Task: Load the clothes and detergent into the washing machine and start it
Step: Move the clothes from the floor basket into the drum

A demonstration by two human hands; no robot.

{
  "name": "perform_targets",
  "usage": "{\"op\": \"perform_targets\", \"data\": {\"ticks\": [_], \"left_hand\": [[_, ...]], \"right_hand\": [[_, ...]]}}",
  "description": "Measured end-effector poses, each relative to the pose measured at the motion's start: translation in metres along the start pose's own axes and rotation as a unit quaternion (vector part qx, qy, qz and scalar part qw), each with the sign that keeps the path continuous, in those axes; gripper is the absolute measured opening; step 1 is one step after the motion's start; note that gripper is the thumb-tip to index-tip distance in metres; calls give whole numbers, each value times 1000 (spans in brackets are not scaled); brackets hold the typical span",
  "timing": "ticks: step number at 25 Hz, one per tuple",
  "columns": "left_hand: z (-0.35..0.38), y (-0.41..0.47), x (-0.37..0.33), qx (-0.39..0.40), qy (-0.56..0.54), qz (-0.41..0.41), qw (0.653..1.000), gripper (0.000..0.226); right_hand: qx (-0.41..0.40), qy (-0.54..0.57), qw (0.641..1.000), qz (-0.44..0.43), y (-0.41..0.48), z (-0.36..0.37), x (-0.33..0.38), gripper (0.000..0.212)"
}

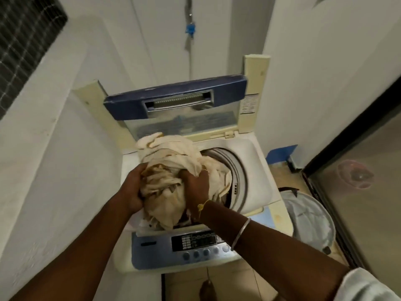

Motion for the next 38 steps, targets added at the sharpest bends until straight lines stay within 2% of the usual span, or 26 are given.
{"op": "perform_targets", "data": {"ticks": [2,4,6,8,9,11,12,13,14,15,18,19,22,24,25,27,29,30,32,35,38], "left_hand": [[-13,18,4,22,41,-12,999,34],[-12,27,12,-29,153,32,987,20],[-16,51,23,-61,321,108,939,22],[-19,70,35,-45,450,168,876,48],[-24,82,42,-25,519,181,835,64],[-30,104,57,29,674,183,715,97],[-33,115,65,46,736,186,650,110],[-35,125,73,53,785,169,594,119],[-38,137,79,55,815,149,557,125],[-37,148,83,54,830,121,541,129],[-34,177,95,64,830,69,550,132],[-35,186,99,76,828,56,552,131],[-52,220,120,106,833,40,541,136],[-61,241,136,127,830,36,542,132],[-61,251,143,140,820,35,554,125],[-55,269,153,155,798,28,581,114],[-49,288,156,153,785,20,599,116],[-47,295,158,151,790,22,594,120],[-48,301,160,150,804,22,575,125],[-51,299,165,149,795,30,587,122],[-50,294,163,154,795,31,586,119]], "right_hand": [[-63,-66,994,55,25,-8,-24,86],[-125,-186,970,100,39,-26,-36,84],[-130,-314,936,92,41,-41,-40,74],[-76,-458,886,7,45,-49,-44,70],[-28,-539,840,-51,48,-50,-47,73],[94,-656,737,-133,62,-47,-54,80],[145,-683,702,-138,73,-45,-59,85],[184,-696,682,-129,85,-45,-63,91],[208,-704,669,-116,96,-44,-67,96],[223,-711,659,-100,108,-43,-71,100],[262,-727,634,-35,146,-39,-92,108],[275,-739,615,-27,156,-38,-101,111],[302,-796,518,-80,177,-39,-134,105],[300,-815,489,-76,188,-44,-153,94],[297,-818,491,-53,194,-47,-161,89],[299,-799,522,-1,211,-50,-174,86],[314,-782,536,42,236,-52,-186,85],[319,-779,537,53,245,-51,-188,85],[319,-792,517,52,253,-47,-188,80],[311,-811,496,20,246,-43,-188,66],[329,-822,464,11,238,-43,-185,74]]}}
Point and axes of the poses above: each hand's wrist, its own y-axis towards the middle knuckle, its own z-axis out of the palm, x = y × z, the point moved 1 cm from there along y, towards the middle knuckle, and after that the axes turned 7 degrees about -y, right-handed, at the moved point
